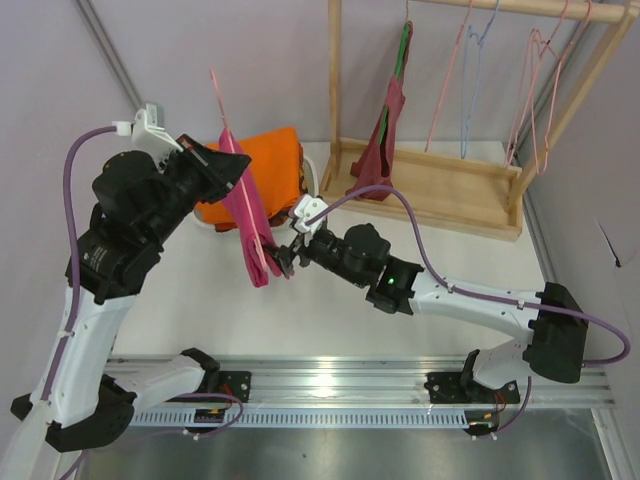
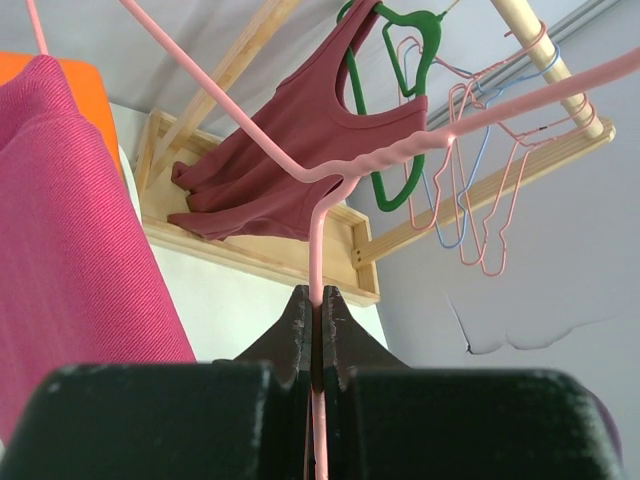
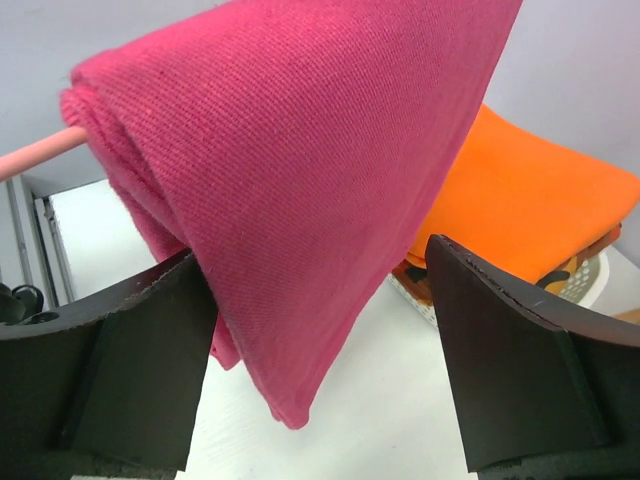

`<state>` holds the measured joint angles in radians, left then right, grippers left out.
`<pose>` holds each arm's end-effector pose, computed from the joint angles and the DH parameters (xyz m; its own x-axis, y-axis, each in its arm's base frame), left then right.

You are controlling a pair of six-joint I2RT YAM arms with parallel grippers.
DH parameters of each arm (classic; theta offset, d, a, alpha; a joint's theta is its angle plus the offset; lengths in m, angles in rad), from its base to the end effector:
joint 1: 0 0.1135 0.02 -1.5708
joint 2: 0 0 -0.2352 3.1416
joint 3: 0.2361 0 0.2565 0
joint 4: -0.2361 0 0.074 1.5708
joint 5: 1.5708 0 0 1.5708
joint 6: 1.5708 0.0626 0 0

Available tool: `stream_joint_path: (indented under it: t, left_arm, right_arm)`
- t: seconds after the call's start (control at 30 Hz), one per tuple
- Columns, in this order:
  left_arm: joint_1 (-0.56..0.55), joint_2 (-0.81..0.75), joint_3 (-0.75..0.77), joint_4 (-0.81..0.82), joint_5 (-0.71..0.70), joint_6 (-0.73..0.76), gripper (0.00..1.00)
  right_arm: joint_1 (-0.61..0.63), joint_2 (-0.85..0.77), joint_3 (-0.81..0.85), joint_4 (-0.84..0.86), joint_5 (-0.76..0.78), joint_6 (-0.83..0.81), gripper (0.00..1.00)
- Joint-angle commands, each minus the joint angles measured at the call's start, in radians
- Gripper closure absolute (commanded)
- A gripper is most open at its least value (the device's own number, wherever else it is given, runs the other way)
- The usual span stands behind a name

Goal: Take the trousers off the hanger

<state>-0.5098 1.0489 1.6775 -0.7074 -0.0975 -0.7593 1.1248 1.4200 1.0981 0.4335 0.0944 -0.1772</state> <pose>0.1820 -0.0948 0.5018 -0.3259 -0.6028 -0.7283 0.2436 0.6909 -0.6807 0.1674 0.3364 0.3392 0.1985 0.0083 -0.9801 -0.8359 0.5236 -0.1648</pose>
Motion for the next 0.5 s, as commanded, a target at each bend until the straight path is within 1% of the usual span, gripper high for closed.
stream_joint_path:
  t: [0.0, 0.17, 0.2, 0.27, 0.33, 0.47]
  left_arm:
    - [0.005, -0.049, 0.067, 0.146, 0.03, -0.001, 0.99]
    - [0.005, -0.056, 0.042, 0.141, 0.007, -0.038, 1.0]
    - [0.005, -0.061, 0.039, 0.147, 0.002, -0.054, 1.0]
    - [0.004, -0.064, 0.03, 0.152, -0.001, -0.069, 1.0]
    - [0.004, -0.069, 0.028, 0.149, -0.018, -0.084, 1.0]
    - [0.005, -0.072, 0.016, 0.144, -0.033, -0.098, 0.99]
  right_arm:
    - [0.007, 0.026, 0.045, 0.086, 0.038, -0.015, 0.15]
    - [0.015, 0.04, 0.045, 0.125, -0.027, -0.01, 0.09]
    - [0.021, 0.043, 0.043, 0.151, -0.018, -0.011, 0.07]
    - [0.036, 0.06, 0.04, 0.171, 0.016, -0.015, 0.05]
    - [0.044, 0.077, 0.049, 0.183, 0.054, -0.018, 0.04]
    - [0.053, 0.082, 0.043, 0.203, 0.059, -0.019, 0.04]
